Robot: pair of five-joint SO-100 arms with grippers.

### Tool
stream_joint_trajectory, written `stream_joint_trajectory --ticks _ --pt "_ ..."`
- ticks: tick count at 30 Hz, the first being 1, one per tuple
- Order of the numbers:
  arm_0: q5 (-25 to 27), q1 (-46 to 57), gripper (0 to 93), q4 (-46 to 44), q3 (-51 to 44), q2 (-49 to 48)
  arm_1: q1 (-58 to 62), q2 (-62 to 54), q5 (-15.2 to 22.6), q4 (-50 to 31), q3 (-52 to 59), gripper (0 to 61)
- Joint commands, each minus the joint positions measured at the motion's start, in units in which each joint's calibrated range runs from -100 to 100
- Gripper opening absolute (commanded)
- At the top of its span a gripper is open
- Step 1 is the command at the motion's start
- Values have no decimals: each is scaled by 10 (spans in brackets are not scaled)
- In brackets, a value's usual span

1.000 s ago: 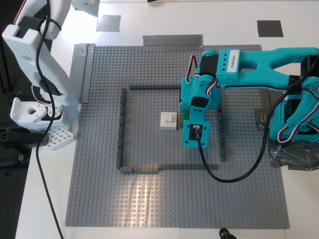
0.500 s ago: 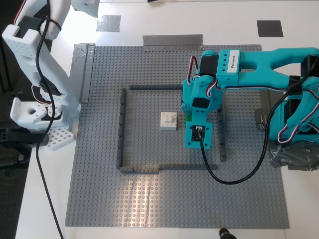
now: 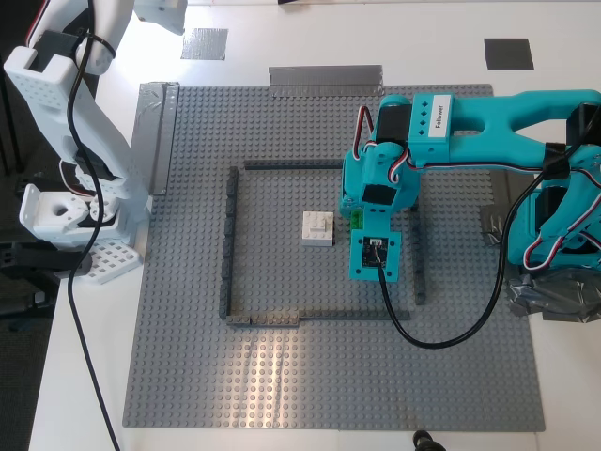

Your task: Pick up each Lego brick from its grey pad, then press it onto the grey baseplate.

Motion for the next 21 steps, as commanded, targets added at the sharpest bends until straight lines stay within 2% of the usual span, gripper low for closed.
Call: stream_joint_trajectory --ticks 1,11,16,21 --pt "3 6 151 3 -35 -14 3 -38 -1 1 -16 1" --pt "0 12 151 114 -184 -14 3 -37 -1 4 -14 1" --pt "0 17 151 134 -212 -16 4 -37 0 9 -25 1" --pt "0 72 150 134 -213 -59 8 -37 5 14 -28 1"
